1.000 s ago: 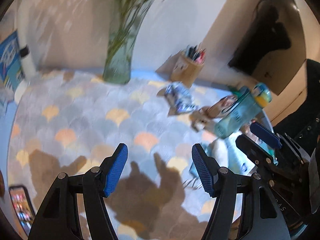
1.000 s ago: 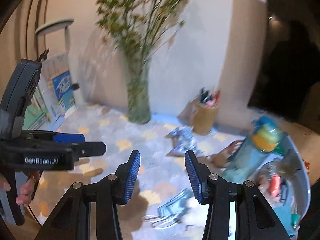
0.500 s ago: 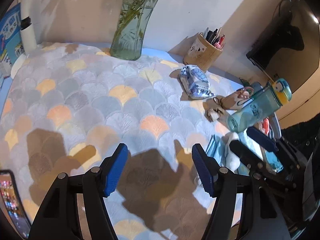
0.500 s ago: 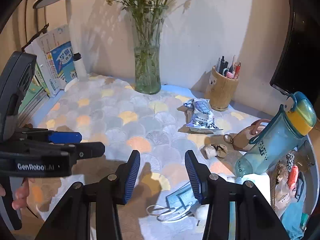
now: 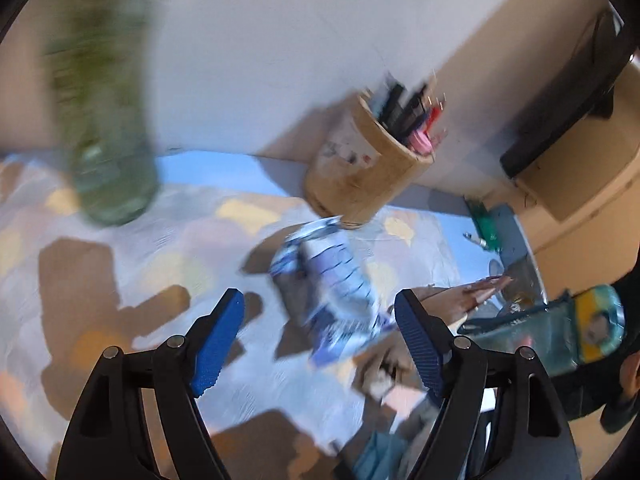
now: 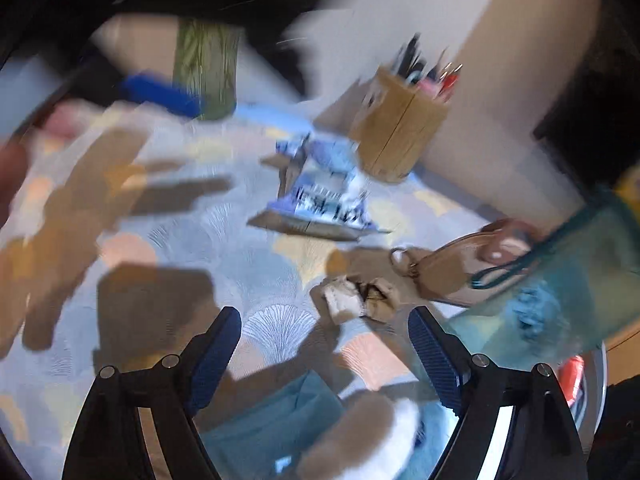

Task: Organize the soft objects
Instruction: 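Grasp the white-blue snack bag with the left tool while the right tool grasps the beige shoe item, then carry the snack bag and beige shoe item toward the glass plate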

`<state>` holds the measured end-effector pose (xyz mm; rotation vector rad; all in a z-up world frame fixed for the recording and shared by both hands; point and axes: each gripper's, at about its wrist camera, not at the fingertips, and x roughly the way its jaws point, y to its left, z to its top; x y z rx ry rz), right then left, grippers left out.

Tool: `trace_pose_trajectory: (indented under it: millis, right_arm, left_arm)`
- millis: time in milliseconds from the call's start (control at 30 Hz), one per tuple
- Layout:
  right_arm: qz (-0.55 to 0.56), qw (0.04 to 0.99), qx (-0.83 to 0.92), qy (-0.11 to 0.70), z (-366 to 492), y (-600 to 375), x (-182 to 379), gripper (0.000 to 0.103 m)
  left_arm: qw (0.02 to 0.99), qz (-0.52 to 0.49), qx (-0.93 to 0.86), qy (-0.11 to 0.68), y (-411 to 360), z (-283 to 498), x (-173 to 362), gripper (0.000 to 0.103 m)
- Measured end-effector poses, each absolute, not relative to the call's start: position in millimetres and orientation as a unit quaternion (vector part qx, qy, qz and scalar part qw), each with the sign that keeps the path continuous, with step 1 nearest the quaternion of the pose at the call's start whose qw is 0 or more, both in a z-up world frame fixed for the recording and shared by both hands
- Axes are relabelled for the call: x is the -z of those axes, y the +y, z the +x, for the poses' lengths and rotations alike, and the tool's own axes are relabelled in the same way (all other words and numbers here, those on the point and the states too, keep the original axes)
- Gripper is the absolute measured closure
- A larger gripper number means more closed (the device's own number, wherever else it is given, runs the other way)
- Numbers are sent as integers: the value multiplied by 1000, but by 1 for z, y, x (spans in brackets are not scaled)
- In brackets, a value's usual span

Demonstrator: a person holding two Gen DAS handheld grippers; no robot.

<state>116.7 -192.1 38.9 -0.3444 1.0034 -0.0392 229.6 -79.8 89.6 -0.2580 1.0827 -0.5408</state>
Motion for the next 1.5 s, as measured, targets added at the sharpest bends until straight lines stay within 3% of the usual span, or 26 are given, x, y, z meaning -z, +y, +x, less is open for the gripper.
trace_pose_trajectory:
  millis: [300,333,367,433,500,533,600,733,867,1033,1167,1500]
  right_arm:
    - [-69,837,69,538,158,-225,-18,19]
    - [-65,836,71,540,161,-226,-18,19]
    - [-64,836,72,541,165,-227,-19,19]
    - [-58,837,68,540,169,-228,-19,21]
    - [-43,839,47,540,170,-230,-21,42]
    - [-43,840,38,540,171,-229,-22,60]
    - [-52,841,34,538,172,-224,-25,61]
    - [-47,850,15,524,163,-225,-43,62]
    - [-46,856,-1,515,150,-226,-62,62]
    - [-61,867,-30,494,131,-214,-93,62]
    - [-67,872,-51,481,102,-194,-120,62]
    - [-82,880,-86,460,67,-163,-127,62]
  left_arm:
    - [779,-100,245,569,-132,264,-41,29]
    - [784,-93,241,565,-132,264,-40,33]
    - [787,-88,239,562,-131,264,-40,47]
    - [791,-85,238,557,-128,263,-40,55]
    - [790,-90,237,557,-123,260,-42,61]
    - [791,-85,232,559,-120,259,-43,63]
    - [796,-77,223,557,-113,256,-45,66]
    - [808,-56,204,549,-90,240,-57,67]
    - [824,28,131,551,-66,218,-75,67]
    - [839,40,99,533,-37,184,-109,67]
    - [842,23,89,531,-4,150,-126,67]
    - [818,-40,109,563,22,75,-122,67]
